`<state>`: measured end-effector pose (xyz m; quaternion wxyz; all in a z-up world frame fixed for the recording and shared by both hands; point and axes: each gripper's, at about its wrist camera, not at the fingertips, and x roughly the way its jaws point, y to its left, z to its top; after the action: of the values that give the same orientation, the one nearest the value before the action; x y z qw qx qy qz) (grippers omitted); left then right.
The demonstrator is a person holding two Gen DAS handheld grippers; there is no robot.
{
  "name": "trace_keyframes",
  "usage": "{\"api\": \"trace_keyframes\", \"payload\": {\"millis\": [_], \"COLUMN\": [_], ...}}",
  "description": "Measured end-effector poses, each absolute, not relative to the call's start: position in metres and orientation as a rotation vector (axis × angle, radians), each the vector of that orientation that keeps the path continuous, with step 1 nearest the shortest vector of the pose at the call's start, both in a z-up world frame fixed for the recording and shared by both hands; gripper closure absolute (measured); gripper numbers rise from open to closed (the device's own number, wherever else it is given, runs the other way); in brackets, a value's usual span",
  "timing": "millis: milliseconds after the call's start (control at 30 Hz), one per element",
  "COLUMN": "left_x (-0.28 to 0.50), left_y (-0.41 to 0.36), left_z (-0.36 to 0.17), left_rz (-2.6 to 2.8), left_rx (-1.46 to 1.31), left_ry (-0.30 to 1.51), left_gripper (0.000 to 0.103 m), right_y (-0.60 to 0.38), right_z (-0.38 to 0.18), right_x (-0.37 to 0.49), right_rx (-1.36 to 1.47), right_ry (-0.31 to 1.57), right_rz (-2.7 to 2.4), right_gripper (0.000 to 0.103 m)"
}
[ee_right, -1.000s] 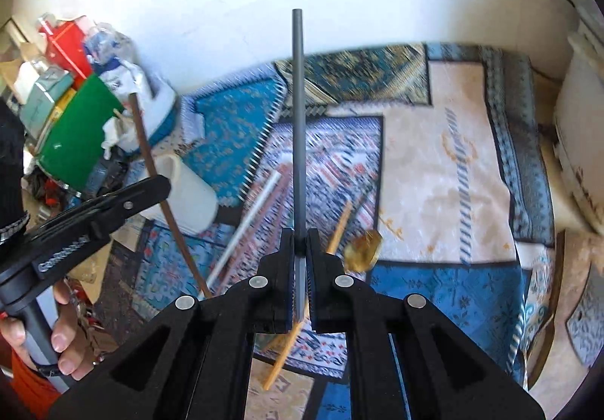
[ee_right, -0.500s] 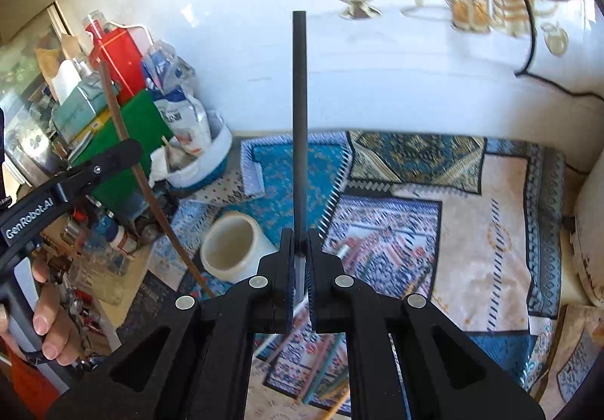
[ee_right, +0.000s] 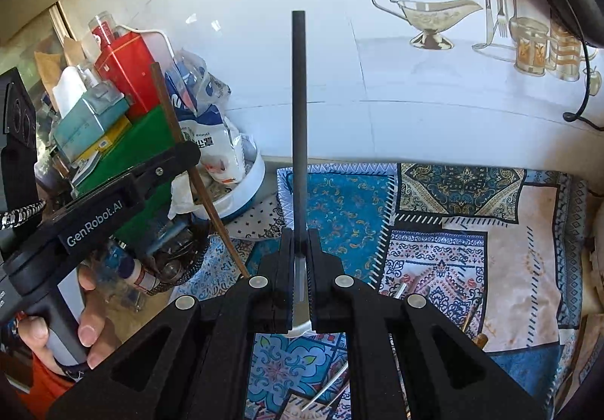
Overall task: Organize utensils
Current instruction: 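Lower both chopsticks into the white cup and open both tools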
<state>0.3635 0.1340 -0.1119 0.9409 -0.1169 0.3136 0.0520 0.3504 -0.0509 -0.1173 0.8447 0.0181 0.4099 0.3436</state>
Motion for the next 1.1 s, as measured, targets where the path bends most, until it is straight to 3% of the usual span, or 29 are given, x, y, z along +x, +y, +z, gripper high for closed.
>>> {"api": "trace_keyframes", "payload": {"millis": [500,933,1000,1100], "left_x": [0.389,0.386,0.383,0.378], "left_y": [0.132,0.133,0.132,0.13], "left_z": [-0.196,-0.207,-0.204,-0.198], "left_rz": [0.034,0.034,0.045,0.063], "left_rx": [-0.224,-0.249,-0.24,-0.233], "left_ry": [0.848,0.92,0.917,0.911], "left_gripper": [0.098,0.098,0.098,0.096], "right_y": [-0.018,-0.016,-0.018,-0.023], "right_z": [-0.177,-0.183,-0.182,-0.179], "right_x": [0.367,0.369,0.37,0.37], "right_rx": [0.004,-0.048,-0.05,-0.046], "right_ry": [1.04,1.042,1.041,1.04], "right_rz": [0.642,0.615,0.617,0.623], "right_gripper": [0.097,0.097,0.096,0.087]}}
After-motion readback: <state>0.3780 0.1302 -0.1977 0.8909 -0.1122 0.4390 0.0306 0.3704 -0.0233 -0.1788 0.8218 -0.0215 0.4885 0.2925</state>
